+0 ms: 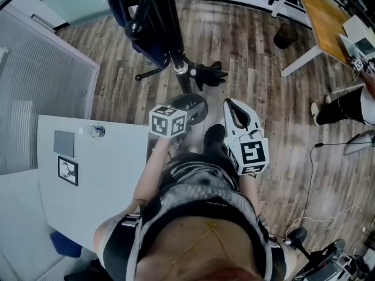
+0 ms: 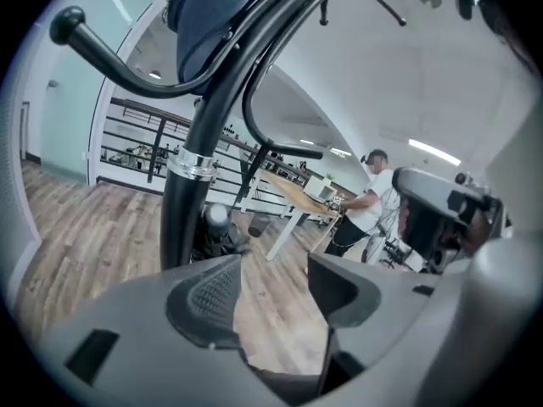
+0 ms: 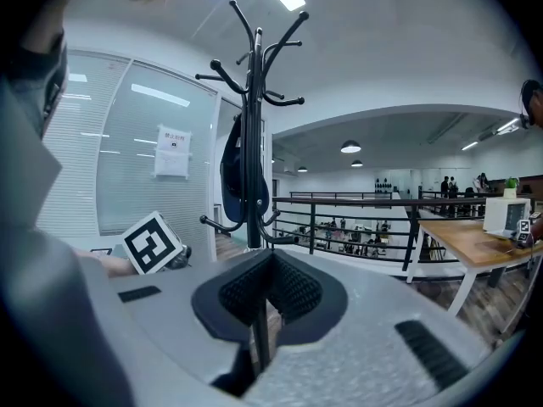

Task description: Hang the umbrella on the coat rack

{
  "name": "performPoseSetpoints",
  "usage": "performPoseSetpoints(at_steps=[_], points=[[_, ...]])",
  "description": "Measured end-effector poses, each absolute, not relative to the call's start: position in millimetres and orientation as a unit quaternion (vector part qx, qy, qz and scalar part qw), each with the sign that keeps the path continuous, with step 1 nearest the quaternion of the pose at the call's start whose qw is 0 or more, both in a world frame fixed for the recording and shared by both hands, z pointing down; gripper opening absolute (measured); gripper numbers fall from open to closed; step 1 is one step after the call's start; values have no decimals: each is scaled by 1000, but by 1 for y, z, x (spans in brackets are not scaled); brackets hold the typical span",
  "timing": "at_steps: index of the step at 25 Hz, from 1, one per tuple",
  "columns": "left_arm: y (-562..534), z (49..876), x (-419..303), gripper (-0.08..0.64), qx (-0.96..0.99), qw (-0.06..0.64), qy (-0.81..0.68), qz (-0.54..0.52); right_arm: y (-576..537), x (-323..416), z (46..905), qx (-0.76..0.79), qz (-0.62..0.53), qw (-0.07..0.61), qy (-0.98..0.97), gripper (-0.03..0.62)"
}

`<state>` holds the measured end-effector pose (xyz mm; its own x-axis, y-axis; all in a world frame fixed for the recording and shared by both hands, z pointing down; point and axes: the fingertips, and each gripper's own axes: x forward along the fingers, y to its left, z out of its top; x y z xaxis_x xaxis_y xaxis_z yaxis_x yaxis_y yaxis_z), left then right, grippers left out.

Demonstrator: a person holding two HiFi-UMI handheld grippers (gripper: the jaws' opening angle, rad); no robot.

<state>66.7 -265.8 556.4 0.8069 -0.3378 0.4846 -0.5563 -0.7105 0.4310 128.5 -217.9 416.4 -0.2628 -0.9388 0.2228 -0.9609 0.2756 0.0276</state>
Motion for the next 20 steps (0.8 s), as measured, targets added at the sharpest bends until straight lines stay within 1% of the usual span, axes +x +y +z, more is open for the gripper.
performPoseSetpoints(at_steps=[5,7,15,20], points=[[-251,538,64,227,914,278,-242,170,-216,117,420,591,59,100,-798,5],[-246,536,64,201,916,277,-237,167,-215,115,420,589,59,99,-800,5],[-233,528,65,143,919,274,-233,164,-213,113,423,581,62,99,-806,5],[-232,522,60,100,920,260,-247,159,-211,109,425,576,63,100,-809,5]])
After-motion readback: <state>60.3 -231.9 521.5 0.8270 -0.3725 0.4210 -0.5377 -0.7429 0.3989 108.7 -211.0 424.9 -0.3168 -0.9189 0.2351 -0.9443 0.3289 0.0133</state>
